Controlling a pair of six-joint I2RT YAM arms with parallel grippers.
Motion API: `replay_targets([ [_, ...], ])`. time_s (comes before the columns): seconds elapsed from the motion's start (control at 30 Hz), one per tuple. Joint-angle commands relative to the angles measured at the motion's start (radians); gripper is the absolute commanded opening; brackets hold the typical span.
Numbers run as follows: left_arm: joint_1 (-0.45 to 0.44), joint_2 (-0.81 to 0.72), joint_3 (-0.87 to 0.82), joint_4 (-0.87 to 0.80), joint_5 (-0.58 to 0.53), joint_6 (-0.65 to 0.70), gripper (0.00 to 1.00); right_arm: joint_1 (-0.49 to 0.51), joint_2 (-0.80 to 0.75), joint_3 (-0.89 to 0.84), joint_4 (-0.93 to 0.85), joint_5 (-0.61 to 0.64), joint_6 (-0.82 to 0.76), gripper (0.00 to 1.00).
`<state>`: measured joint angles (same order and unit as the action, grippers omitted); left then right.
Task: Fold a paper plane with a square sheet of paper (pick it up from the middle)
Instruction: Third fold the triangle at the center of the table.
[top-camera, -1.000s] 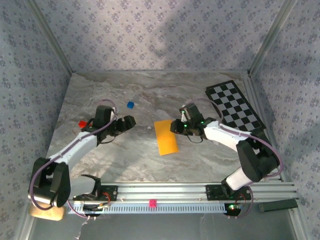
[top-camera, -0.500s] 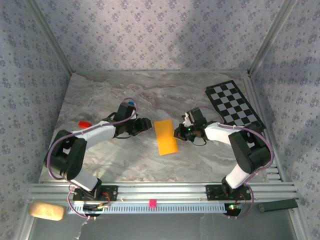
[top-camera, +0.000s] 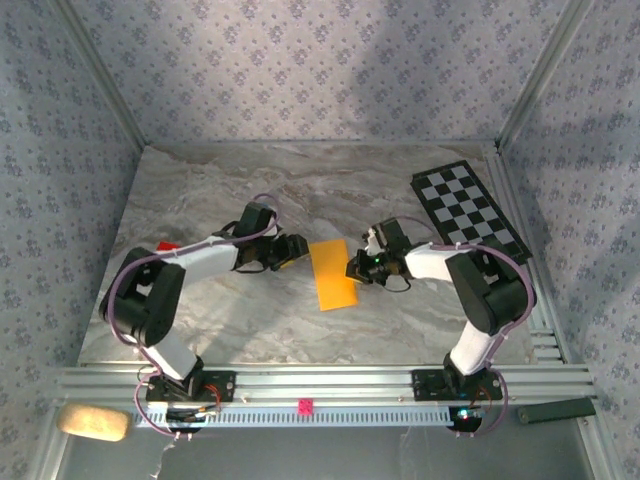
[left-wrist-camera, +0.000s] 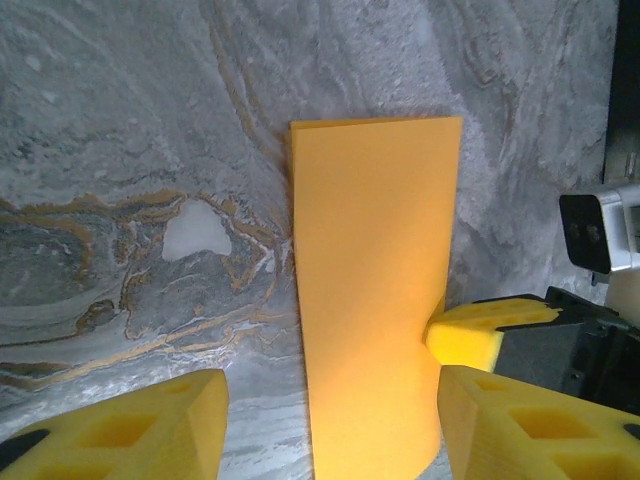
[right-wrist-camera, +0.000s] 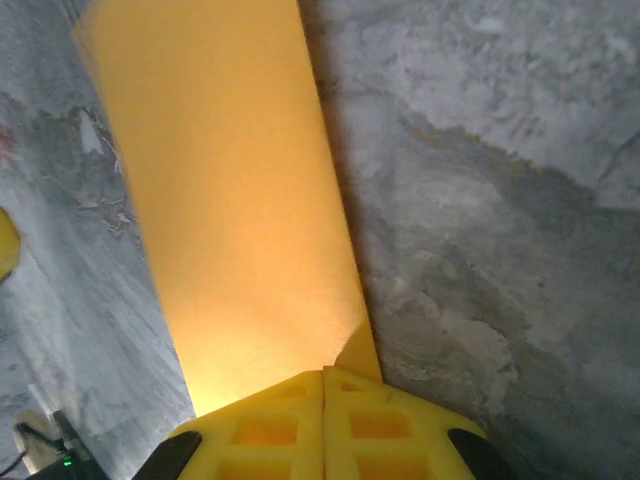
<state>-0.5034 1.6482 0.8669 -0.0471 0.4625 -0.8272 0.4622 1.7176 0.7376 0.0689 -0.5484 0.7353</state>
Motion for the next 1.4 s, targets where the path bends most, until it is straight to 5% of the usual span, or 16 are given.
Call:
replay_targets([
  [0.0,-0.008,0.029,0.024,0.040,0.058,-0.025,0.57,-0.002,0.013,-0.048,0.025,0.023,0.057,0.07],
  [0.4,-0.028,0.136,0.071,0.058,0.103,-0.056,0.51,0.002,0.022,-0.109,0.065,0.063,0.206,0.07],
  [1.37,-0.058,0.251,0.117,0.047,0.157,-0.067,0.36,-0.001,0.038,-0.093,0.035,0.078,0.199,0.04],
])
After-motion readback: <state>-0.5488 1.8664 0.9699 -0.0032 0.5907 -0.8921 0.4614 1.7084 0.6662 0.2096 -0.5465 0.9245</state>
